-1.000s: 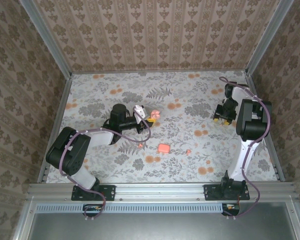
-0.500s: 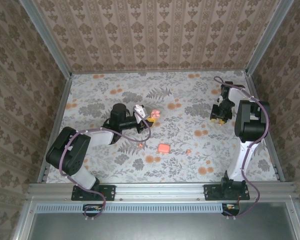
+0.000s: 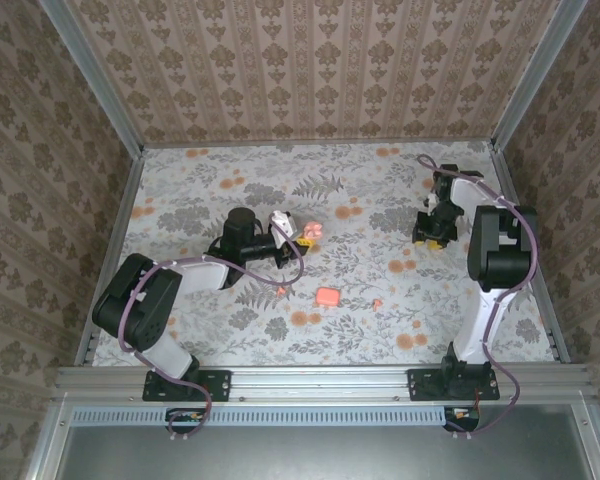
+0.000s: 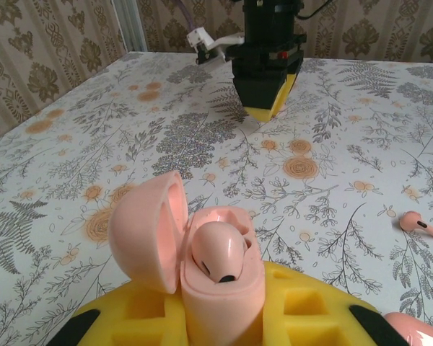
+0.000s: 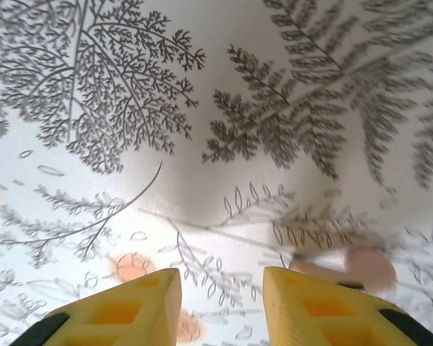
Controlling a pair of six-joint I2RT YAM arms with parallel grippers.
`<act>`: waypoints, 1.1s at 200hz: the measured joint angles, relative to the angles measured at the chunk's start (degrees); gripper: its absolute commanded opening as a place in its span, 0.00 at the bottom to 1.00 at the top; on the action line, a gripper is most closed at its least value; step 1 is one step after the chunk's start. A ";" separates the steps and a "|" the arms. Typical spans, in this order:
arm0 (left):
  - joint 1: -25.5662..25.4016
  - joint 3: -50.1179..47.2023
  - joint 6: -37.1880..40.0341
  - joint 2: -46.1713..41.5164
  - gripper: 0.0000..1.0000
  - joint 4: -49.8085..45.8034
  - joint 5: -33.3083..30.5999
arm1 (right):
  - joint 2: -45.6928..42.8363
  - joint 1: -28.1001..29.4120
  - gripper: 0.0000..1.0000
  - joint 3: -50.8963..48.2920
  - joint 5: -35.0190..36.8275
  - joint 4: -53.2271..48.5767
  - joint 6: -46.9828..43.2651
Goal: Insert wireless bluetooth earbuds into charging case
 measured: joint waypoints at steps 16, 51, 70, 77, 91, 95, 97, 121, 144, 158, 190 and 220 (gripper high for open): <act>0.00 0.00 -0.02 0.07 0.13 0.00 0.02 | -2.60 -0.22 0.41 0.00 1.09 -0.83 2.58; 0.00 0.02 -0.02 0.31 0.13 0.00 0.00 | -7.30 -3.10 0.43 -0.11 3.23 -2.16 10.73; 0.00 0.11 -0.02 0.33 0.13 0.00 0.00 | -7.54 -4.70 0.44 -0.20 4.31 -2.32 15.43; 0.00 0.11 -0.02 0.33 0.13 0.00 -0.02 | -7.23 -5.05 0.44 -0.20 4.33 -2.32 16.76; 0.00 0.11 -0.02 0.33 0.13 -0.02 -0.02 | -6.27 -5.25 0.44 -0.17 4.26 -2.29 19.32; 0.00 0.11 -0.02 0.33 0.13 -0.02 -0.02 | -5.77 -5.22 0.44 -0.13 4.24 -2.32 20.13; 0.00 0.11 -0.02 0.33 0.13 -0.02 -0.04 | -5.53 -5.22 0.44 -0.09 4.24 -2.32 20.44; 0.00 0.11 0.00 0.33 0.13 -0.04 -0.04 | -2.05 -5.22 0.45 0.87 4.02 -2.36 23.67; 0.02 0.11 0.00 0.33 0.13 -0.04 -0.04 | -0.37 -5.22 0.45 0.98 4.02 -2.29 25.66; 0.02 0.11 0.00 0.33 0.13 -0.04 -0.04 | -0.04 -5.22 0.44 1.01 4.02 -2.29 26.25; 0.02 0.11 0.00 0.33 0.13 -0.04 -0.07 | 0.22 -5.22 0.41 0.94 4.02 -2.08 26.93; 0.02 0.11 0.00 0.33 0.13 -0.07 -0.07 | 0.33 -5.22 0.40 0.83 4.02 -1.42 27.36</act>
